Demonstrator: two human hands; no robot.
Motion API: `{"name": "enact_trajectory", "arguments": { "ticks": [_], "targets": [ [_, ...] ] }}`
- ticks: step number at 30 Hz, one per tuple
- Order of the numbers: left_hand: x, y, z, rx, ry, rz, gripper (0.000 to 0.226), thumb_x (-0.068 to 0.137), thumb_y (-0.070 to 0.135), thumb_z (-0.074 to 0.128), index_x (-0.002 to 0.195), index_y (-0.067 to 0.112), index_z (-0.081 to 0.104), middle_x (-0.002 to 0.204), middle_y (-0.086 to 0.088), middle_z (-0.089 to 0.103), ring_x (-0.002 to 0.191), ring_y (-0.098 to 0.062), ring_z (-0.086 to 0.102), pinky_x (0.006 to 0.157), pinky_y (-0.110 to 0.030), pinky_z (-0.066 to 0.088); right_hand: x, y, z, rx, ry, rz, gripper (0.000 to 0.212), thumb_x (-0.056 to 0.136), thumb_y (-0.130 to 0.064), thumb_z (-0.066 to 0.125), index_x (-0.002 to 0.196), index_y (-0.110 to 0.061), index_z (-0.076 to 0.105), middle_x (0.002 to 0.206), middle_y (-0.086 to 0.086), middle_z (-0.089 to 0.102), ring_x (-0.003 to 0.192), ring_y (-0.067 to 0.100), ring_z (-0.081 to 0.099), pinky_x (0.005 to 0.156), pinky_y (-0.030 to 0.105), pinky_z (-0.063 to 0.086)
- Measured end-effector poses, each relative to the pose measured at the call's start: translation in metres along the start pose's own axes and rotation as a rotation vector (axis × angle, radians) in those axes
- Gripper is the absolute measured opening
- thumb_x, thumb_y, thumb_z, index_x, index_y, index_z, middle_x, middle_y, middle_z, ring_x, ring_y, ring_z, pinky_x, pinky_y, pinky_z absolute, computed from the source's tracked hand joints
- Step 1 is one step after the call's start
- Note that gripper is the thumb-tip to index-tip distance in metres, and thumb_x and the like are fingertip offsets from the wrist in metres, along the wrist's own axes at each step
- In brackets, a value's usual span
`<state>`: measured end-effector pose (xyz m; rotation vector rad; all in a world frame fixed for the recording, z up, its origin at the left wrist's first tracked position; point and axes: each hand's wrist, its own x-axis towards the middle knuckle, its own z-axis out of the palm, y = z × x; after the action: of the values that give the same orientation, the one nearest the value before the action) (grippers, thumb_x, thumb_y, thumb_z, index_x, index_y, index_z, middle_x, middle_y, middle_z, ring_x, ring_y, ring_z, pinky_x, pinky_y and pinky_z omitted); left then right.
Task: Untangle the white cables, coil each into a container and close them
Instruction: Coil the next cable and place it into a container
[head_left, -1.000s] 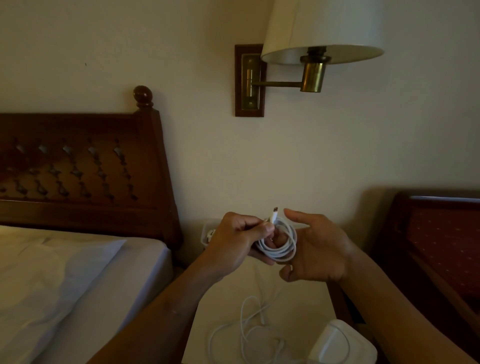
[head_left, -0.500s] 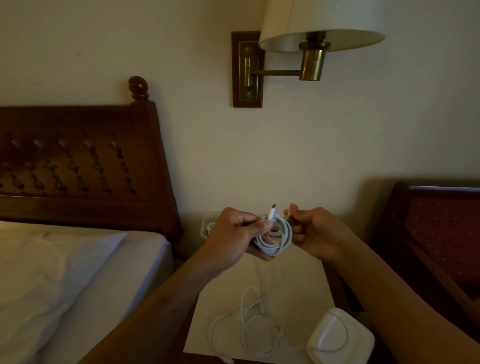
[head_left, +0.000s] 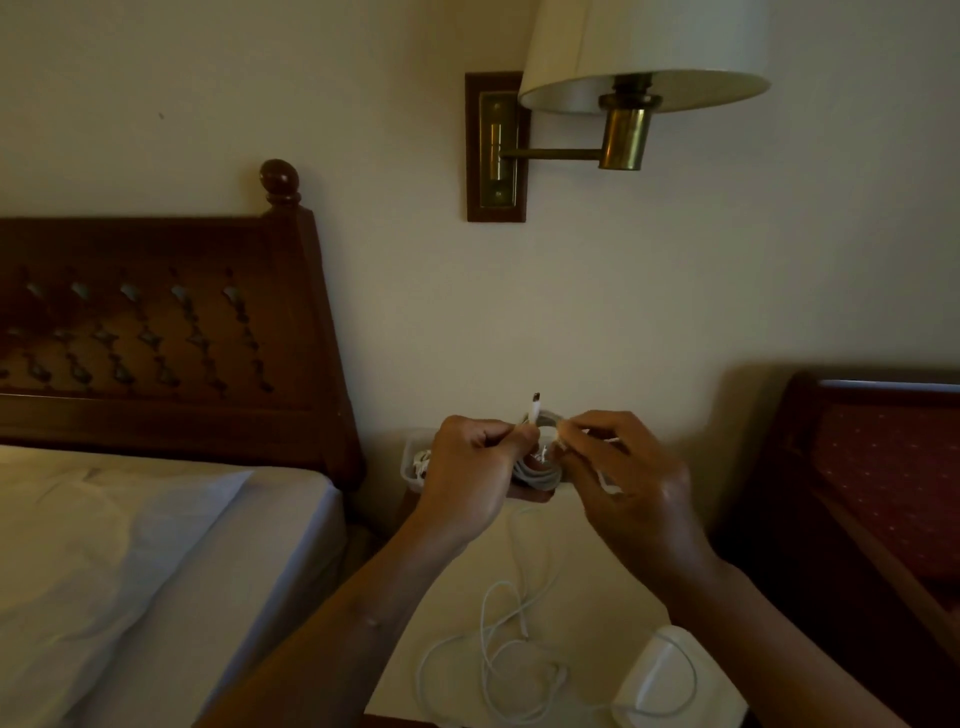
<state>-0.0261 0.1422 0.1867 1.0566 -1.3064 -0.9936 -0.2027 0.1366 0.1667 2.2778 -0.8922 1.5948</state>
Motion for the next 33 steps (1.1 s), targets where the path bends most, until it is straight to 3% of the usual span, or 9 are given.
{"name": "enact_trajectory", "arguments": {
  "ticks": [4, 7, 11, 13, 15, 21, 24, 28, 33],
  "targets": [
    [0.001, 0.001, -0.002, 0.002, -0.035, 0.005, 0.031, 0.103, 0.010, 0.061, 0.086, -0.013, 0.073, 0.084, -0.037, 0.067, 0.074, -0.042, 0.075, 0.067, -0.047, 0.065, -0.002, 0.005, -0.003, 0.029, -0.130, 0.006, 0.024, 0.096, -0.015, 0.070, 0.118, -0.004, 0.073, 0.122, 0.009, 0.057, 0.093, 0.014, 0.063, 0.073, 0.023, 0.057],
    [0.001, 0.003, -0.002, 0.036, -0.100, -0.003, 0.029, 0.103, 0.009, 0.061, 0.088, -0.011, 0.075, 0.085, -0.033, 0.070, 0.075, -0.042, 0.074, 0.067, -0.050, 0.065, 0.005, 0.004, -0.010, 0.076, -0.096, 0.152, 0.013, 0.089, -0.009, 0.076, 0.101, -0.013, 0.080, 0.121, 0.006, 0.061, 0.098, 0.015, 0.068, 0.070, 0.023, 0.059],
    [0.002, 0.007, -0.007, 0.118, -0.220, 0.015, 0.028, 0.103, 0.011, 0.061, 0.094, -0.011, 0.076, 0.084, -0.026, 0.074, 0.075, -0.039, 0.074, 0.067, -0.049, 0.065, 0.020, 0.002, -0.022, 0.492, -0.237, 0.610, 0.010, 0.078, -0.011, 0.085, 0.086, -0.010, 0.079, 0.104, 0.002, 0.077, 0.093, 0.015, 0.075, 0.078, 0.035, 0.064],
    [0.004, 0.011, -0.009, 0.152, -0.266, 0.024, 0.028, 0.103, 0.012, 0.062, 0.094, -0.010, 0.077, 0.084, -0.025, 0.074, 0.074, -0.039, 0.075, 0.068, -0.051, 0.065, 0.029, 0.003, -0.029, 0.735, -0.335, 0.807, 0.021, 0.076, -0.008, 0.087, 0.091, -0.005, 0.072, 0.090, 0.011, 0.078, 0.087, 0.027, 0.077, 0.076, 0.039, 0.065],
    [0.005, 0.014, -0.007, 0.183, -0.283, 0.025, 0.027, 0.102, 0.013, 0.063, 0.094, -0.007, 0.078, 0.083, -0.023, 0.075, 0.073, -0.038, 0.075, 0.068, -0.052, 0.065, 0.034, 0.004, -0.033, 0.750, -0.428, 0.919, 0.038, 0.076, -0.008, 0.088, 0.105, -0.012, 0.064, 0.086, 0.013, 0.077, 0.084, 0.029, 0.077, 0.074, 0.039, 0.064],
    [0.004, 0.014, 0.002, 0.172, -0.282, 0.016, 0.026, 0.101, 0.015, 0.065, 0.093, -0.007, 0.078, 0.084, -0.022, 0.075, 0.075, -0.038, 0.076, 0.069, -0.049, 0.065, 0.032, -0.002, -0.027, 0.275, -0.384, 0.762, 0.024, 0.074, -0.020, 0.087, 0.090, -0.028, 0.070, 0.076, -0.012, 0.073, 0.066, 0.009, 0.072, 0.058, 0.029, 0.062],
    [0.005, 0.014, 0.005, 0.090, -0.263, -0.022, 0.028, 0.102, 0.013, 0.064, 0.092, -0.011, 0.076, 0.085, -0.026, 0.075, 0.076, -0.039, 0.076, 0.069, -0.048, 0.065, 0.029, -0.004, -0.020, 0.223, -0.332, 0.774, 0.015, 0.076, -0.027, 0.083, 0.082, -0.027, 0.069, 0.073, -0.006, 0.071, 0.064, 0.011, 0.071, 0.058, 0.037, 0.062],
    [0.004, 0.010, 0.008, 0.023, -0.196, -0.064, 0.028, 0.103, 0.012, 0.063, 0.088, -0.008, 0.076, 0.084, -0.025, 0.074, 0.075, -0.039, 0.076, 0.065, -0.045, 0.065, 0.024, -0.006, -0.013, 0.480, -0.274, 0.917, 0.009, 0.087, -0.016, 0.077, 0.094, -0.012, 0.072, 0.083, 0.006, 0.077, 0.079, 0.021, 0.076, 0.077, 0.051, 0.063],
    [0.004, -0.001, -0.002, -0.067, -0.157, -0.149, 0.032, 0.105, 0.018, 0.059, 0.093, -0.007, 0.074, 0.090, -0.028, 0.074, 0.074, -0.045, 0.075, 0.064, -0.045, 0.065, 0.014, 0.002, -0.020, 1.012, -0.460, 0.925, 0.031, 0.103, -0.019, 0.052, 0.127, -0.005, 0.067, 0.118, 0.014, 0.073, 0.111, 0.030, 0.070, 0.092, 0.038, 0.059]
  ]
}}
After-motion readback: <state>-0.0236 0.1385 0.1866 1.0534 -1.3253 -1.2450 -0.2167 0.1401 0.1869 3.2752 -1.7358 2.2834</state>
